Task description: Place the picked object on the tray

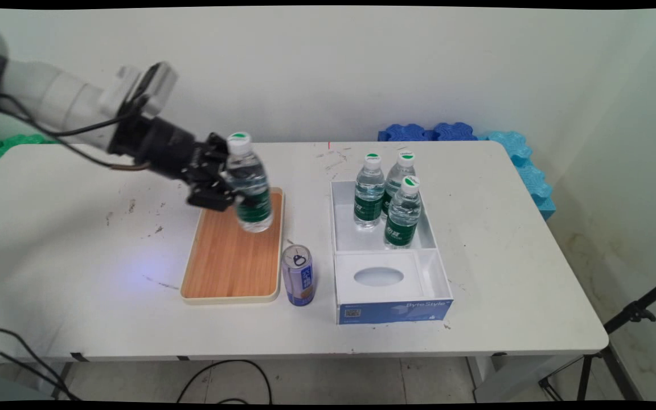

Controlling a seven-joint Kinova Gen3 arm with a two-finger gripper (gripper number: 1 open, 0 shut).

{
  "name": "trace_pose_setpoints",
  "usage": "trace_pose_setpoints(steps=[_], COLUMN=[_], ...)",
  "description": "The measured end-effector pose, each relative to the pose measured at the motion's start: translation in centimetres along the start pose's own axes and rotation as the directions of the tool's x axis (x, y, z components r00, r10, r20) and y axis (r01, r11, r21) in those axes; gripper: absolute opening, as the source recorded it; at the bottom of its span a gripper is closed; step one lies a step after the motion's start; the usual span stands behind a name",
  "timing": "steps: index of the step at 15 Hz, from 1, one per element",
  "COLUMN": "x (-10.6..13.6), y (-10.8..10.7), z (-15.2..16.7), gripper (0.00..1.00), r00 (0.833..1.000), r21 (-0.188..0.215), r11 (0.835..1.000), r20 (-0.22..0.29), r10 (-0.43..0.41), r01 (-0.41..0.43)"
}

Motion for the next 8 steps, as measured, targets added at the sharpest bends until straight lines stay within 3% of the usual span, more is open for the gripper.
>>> trace_pose_setpoints(steps=[4,8], x=[-2.7,-4.5], y=[1.1,1.9], z=[-1.3,-0.3], gripper=[0.0,0.0], r00=[1.0,1.0], r21=[0.001,0.01], r11=[1.0,1.0], r20=[0.014,0.014], r10=[0.001,-0.006], r01=[-0.001,0.006])
